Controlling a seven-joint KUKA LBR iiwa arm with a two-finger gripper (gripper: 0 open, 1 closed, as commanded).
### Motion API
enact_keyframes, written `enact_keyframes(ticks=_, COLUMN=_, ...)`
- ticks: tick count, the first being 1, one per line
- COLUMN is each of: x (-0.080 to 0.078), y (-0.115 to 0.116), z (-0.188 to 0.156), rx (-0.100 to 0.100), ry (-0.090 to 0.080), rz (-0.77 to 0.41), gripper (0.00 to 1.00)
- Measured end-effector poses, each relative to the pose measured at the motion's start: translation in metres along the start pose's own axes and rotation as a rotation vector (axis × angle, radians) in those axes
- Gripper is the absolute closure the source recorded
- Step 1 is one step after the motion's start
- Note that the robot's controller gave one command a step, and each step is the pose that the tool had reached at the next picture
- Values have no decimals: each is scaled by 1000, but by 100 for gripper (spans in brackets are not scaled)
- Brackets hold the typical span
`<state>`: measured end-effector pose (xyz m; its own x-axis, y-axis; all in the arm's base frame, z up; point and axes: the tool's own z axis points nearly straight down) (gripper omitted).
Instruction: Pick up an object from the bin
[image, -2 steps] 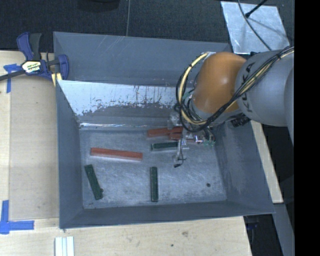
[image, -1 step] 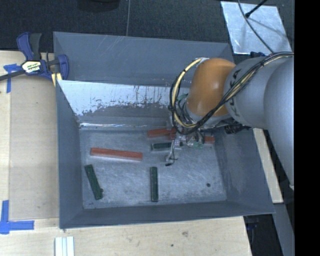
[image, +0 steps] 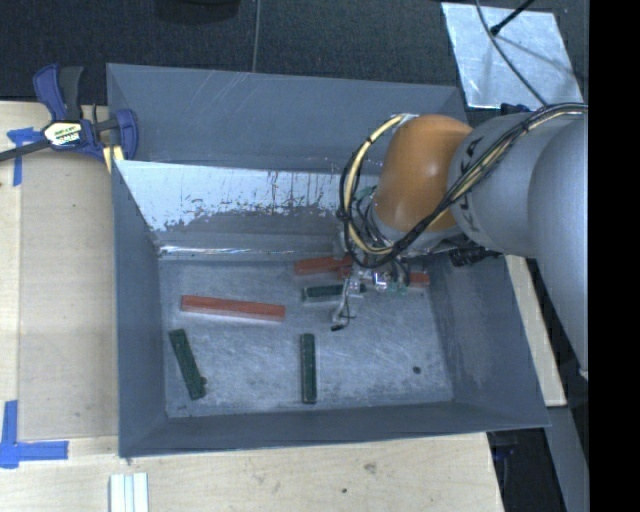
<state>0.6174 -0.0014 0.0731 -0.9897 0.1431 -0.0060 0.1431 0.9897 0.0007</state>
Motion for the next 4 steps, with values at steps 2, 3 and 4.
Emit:
enact_keyframes(ticks=2, x=-3, y=1, z=-11, rx=0, ry=-2, rz=-5, gripper=100)
enact_keyframes(ticks=3, x=-6, y=1, z=-61, rx=-1, ry=-4, rz=-6, gripper=100)
enact_keyframes(ticks=4, x=-8, y=1, z=-71, rx=0, ry=-1, rz=-8, gripper=100)
